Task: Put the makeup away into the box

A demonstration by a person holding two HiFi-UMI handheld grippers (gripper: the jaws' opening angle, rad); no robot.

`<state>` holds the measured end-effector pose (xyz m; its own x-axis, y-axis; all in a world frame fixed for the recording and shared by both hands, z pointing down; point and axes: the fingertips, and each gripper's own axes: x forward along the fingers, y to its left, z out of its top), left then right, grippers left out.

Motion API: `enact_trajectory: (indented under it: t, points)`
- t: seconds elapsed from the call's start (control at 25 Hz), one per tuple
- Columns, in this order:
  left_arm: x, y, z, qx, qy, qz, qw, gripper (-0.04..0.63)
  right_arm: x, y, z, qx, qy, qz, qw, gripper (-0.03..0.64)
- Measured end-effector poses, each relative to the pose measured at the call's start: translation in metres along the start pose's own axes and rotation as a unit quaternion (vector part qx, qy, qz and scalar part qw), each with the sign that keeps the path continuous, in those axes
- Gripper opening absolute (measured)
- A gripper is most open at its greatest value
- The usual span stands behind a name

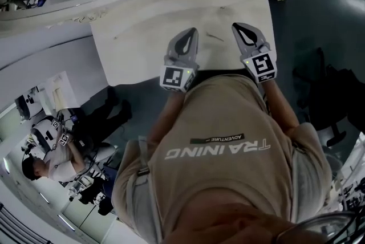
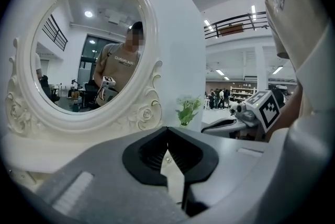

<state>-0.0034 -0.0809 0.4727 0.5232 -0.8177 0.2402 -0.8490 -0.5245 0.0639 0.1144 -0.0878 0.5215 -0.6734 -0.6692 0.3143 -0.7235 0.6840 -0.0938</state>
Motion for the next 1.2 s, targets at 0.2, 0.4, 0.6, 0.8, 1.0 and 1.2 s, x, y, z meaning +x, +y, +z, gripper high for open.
enact_trajectory:
  t: [0.2, 0.4, 0.6, 0.8, 1.0, 1.2]
  points:
    - [0.019, 0.009, -0.004, -0.003, 0.007, -0.003, 1.0000, 0.006, 0.014, -0.006, -0.010, 0.012, 0.015, 0.012, 1.000, 0.003]
    - [0.025, 0.023, -0.016, -0.006, 0.020, -0.004, 0.9998, 0.006, 0.037, -0.009, -0.034, 0.007, 0.053, 0.011, 0.998, 0.003]
    - [0.018, 0.038, -0.029, -0.023, 0.013, -0.027, 0.9993, 0.006, 0.062, -0.008, -0.052, 0.010, 0.104, -0.016, 0.994, 0.003]
    - [0.004, 0.051, -0.060, -0.020, 0.037, -0.064, 0.9971, 0.006, 0.076, -0.008, -0.088, 0.097, 0.175, -0.054, 0.978, 0.005]
    - [0.010, 0.067, -0.083, -0.053, 0.041, -0.078, 0.9947, 0.006, 0.093, -0.030, -0.105, 0.111, 0.195, -0.106, 0.969, 0.094]
    - [0.011, 0.079, -0.096, -0.065, 0.047, -0.095, 0.9922, 0.006, 0.117, -0.030, -0.119, 0.121, 0.210, -0.129, 0.962, 0.126]
